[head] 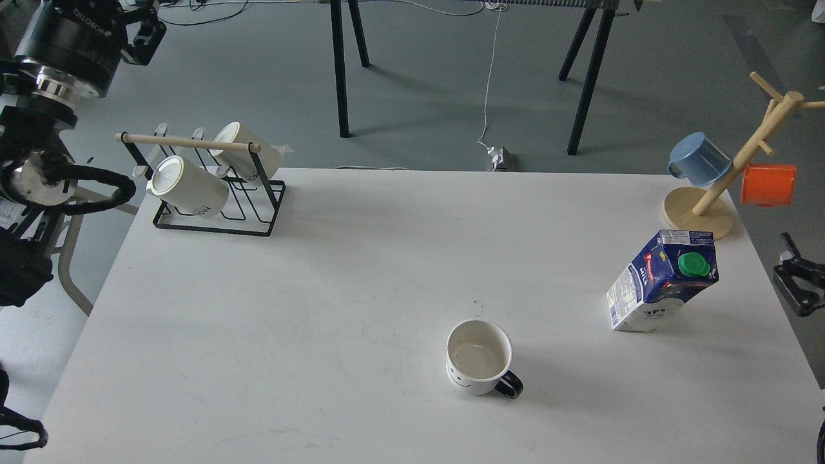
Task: Place cup and milk with both arms
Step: 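Bring the right gripper to the milk carton and grasp it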
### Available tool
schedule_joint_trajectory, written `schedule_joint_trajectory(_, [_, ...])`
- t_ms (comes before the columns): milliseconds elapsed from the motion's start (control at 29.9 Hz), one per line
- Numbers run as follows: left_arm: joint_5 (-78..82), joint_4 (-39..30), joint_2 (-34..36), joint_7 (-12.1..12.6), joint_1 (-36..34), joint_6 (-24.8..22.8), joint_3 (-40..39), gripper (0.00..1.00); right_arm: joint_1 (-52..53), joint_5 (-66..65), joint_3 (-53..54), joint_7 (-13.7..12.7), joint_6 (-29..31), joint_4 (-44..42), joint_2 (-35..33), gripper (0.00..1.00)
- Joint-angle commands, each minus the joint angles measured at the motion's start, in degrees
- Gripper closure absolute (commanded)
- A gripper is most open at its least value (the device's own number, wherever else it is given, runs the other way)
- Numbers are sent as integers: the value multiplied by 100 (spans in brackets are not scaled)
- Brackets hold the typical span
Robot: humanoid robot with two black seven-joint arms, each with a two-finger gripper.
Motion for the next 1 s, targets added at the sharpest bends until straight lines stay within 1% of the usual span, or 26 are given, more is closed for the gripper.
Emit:
schedule_joint_trajectory(0, [1, 78, 0, 7, -3, -18, -17, 1, -268, -60, -56, 34, 0, 70, 438, 0])
schedule_joint_trajectory(100, [1, 95, -9, 16, -21, -9, -8, 1, -313, -252, -126, 25, 0, 9, 1088, 0])
schedule_joint_trajectory(234, [1, 95, 0, 24, -47, 26, 18, 1, -313, -981, -214, 25, 0, -70, 1853, 0])
schedule_joint_trajectory(368, [27, 95, 26, 24, -83, 0, 53, 1, -287, -1369, -214, -10, 0, -289, 2302, 0])
schedule_joint_trajectory(568, [27, 87, 88, 33, -82, 17, 71, 1, 117, -1510, -504, -45, 0, -642, 2549, 0])
schedule_joint_trajectory(702, [36, 87, 97, 33, -83, 17, 71, 1, 197, -1510, -522, -45, 0, -844, 2707, 0])
schedule_joint_trajectory(969, [45, 87, 105, 33, -118, 8, 71, 1, 364, -1528, -592, -63, 0, -870, 2839, 0])
